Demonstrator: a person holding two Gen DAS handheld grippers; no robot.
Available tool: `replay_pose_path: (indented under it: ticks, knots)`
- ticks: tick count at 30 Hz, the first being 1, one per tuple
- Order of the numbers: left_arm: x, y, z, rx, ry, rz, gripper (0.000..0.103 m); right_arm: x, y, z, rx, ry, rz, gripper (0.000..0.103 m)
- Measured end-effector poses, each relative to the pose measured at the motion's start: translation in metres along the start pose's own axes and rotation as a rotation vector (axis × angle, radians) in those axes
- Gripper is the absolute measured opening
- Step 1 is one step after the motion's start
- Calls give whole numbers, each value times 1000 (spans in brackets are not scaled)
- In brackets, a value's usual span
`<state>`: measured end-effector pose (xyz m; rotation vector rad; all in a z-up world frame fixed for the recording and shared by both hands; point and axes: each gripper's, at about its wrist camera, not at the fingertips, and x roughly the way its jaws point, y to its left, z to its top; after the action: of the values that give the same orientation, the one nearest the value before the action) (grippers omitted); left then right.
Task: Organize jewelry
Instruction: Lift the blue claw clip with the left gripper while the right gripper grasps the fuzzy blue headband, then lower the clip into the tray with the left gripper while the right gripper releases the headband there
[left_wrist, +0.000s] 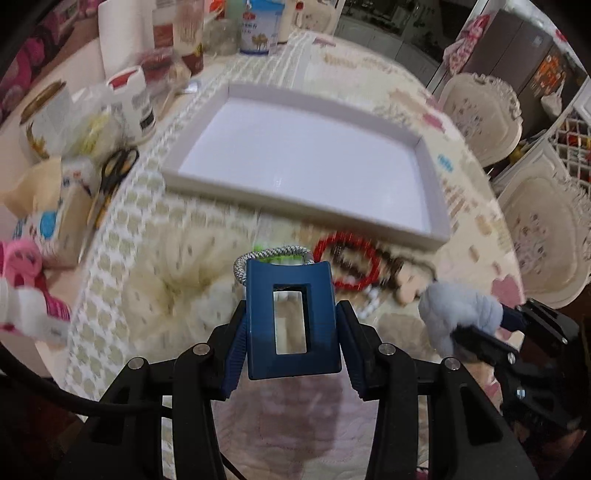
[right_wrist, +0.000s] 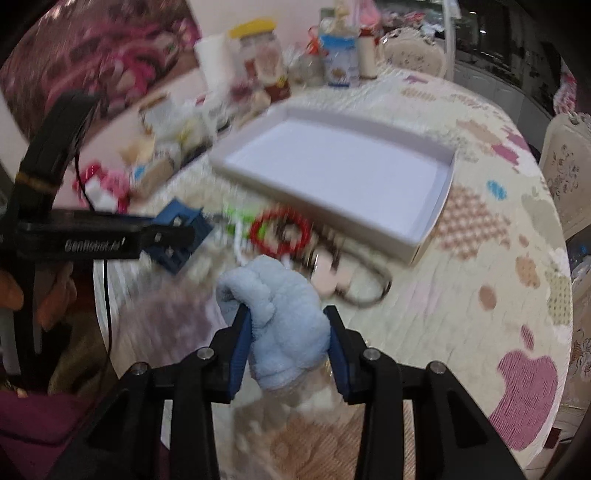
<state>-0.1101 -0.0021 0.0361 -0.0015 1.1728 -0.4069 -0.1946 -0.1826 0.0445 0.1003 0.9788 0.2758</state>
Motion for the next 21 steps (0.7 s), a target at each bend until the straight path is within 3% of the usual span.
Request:
replay_pose_path:
  ticks: [12,21]
  knots:
    - [14,20,89,39,-40,-84,36,32,-53,79,174,-55,-120,40]
    - [59,34,133,75,-16,-41,36,70,-76,97,247,-25,-184,40]
